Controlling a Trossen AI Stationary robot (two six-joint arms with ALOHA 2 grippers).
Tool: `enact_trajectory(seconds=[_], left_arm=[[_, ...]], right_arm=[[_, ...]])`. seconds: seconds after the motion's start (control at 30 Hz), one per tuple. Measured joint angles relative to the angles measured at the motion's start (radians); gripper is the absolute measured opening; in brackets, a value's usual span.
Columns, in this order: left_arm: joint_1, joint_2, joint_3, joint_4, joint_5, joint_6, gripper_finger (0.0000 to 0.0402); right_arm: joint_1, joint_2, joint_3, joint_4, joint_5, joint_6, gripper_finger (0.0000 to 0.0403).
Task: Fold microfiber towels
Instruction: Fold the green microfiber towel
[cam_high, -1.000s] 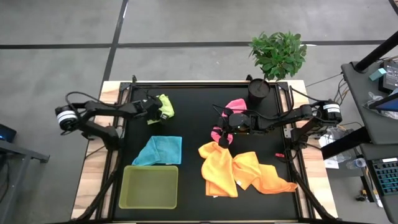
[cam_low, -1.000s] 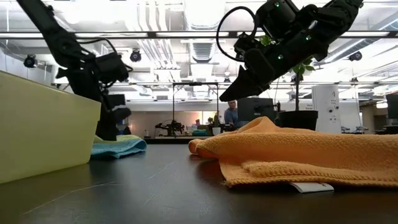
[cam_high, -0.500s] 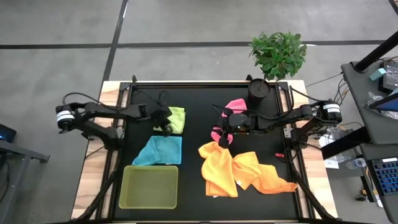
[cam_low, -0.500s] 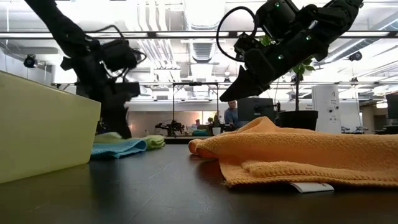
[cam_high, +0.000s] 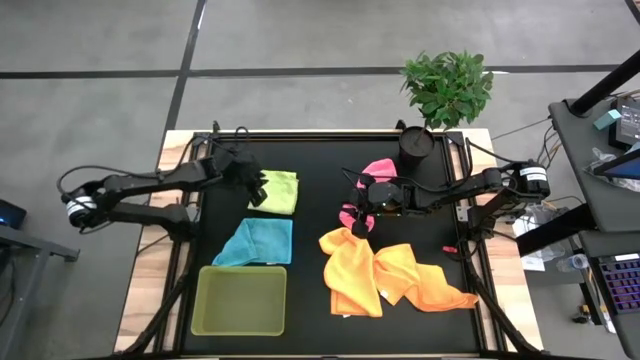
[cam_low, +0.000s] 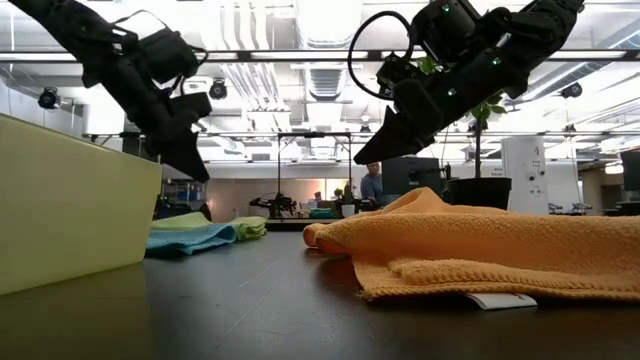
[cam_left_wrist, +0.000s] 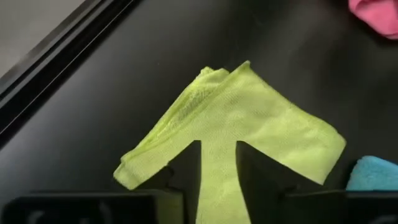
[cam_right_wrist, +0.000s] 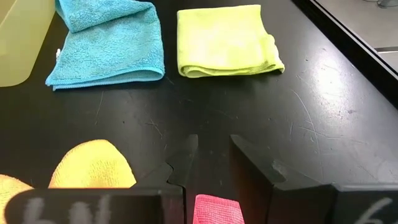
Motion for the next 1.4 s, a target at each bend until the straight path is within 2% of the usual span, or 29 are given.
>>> enact_trajectory(seconds=[0.2, 0.47, 0.63, 0.87, 1.03, 1.27, 1.4], left_arm=[[0.045, 0.037, 0.0, -0.001, -0.111, -0.085, 0.0128], [0.158, 0.175, 0.002, 0.025, -0.114, -0.182, 0.0168], [0.162, 0.252, 0.002, 0.08, -0.105, -0.185, 0.0194], [0.162, 0.285, 0.003, 0.098, -0.076, -0.175, 0.0195], [0.162, 0.271, 0.003, 0.114, -0.085, -0.138, 0.0155], [0.162, 0.237, 0.004, 0.155, -0.085, -0.115, 0.0023], [0.162, 0.205, 0.004, 0.154, -0.086, -0.101, 0.0008]], right_arm=[[0.0, 0.0, 0.0, 0.0, 0.0, -0.002, 0.0082], [0.0, 0.0, -0.002, 0.0, 0.0, -0.014, 0.0082], [0.0, 0.0, -0.003, 0.0, 0.0, -0.018, 0.0082], [-0.001, 0.0, -0.003, 0.0, 0.0, -0.021, 0.0082], [-0.001, 0.0, -0.003, 0.0, 0.001, -0.024, 0.0082], [-0.002, 0.0, -0.003, 0.0, 0.001, -0.026, 0.0082], [-0.002, 0.0, -0.003, 0.0, 0.001, -0.026, 0.0082]])
